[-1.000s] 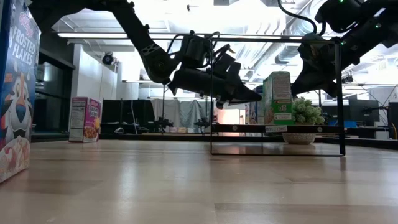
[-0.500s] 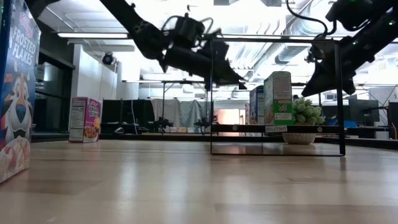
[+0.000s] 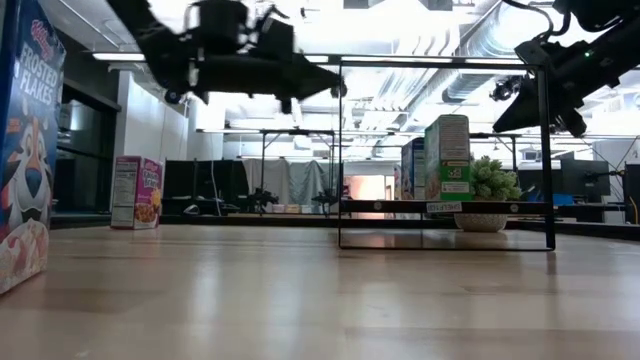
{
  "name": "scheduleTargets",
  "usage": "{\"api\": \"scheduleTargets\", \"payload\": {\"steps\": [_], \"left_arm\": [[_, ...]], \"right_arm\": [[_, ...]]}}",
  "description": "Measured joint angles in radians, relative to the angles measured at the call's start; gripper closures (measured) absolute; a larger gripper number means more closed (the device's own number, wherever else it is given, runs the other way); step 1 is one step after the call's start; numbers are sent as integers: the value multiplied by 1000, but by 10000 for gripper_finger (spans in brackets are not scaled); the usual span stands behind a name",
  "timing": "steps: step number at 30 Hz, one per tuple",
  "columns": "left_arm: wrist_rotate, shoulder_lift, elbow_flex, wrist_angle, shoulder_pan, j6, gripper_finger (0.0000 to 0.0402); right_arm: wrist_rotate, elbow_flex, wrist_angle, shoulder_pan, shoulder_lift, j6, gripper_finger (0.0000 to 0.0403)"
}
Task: Stack cereal on shelf
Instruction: Put the top violet cereal box on the shelf
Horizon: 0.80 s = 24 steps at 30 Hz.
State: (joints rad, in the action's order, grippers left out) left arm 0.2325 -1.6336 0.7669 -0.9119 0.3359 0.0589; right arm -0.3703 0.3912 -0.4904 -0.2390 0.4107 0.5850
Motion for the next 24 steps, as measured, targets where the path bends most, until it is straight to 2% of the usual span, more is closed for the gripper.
{"api": "scheduleTargets", "payload": {"steps": [3, 8, 18, 24], "left_arm": [[-38, 58, -65, -32, 8, -1, 401], [-47, 120, -102, -30, 12, 4, 402], [-46, 124, -101, -27, 12, 9, 402], [-46, 124, -101, -27, 12, 18, 402]], "right_arm": [[-16, 0, 5, 0, 0, -10, 403], [-23, 0, 66, 0, 0, -75, 403], [55, 0, 107, 0, 0, -223, 402], [59, 0, 125, 0, 0, -255, 402]]}}
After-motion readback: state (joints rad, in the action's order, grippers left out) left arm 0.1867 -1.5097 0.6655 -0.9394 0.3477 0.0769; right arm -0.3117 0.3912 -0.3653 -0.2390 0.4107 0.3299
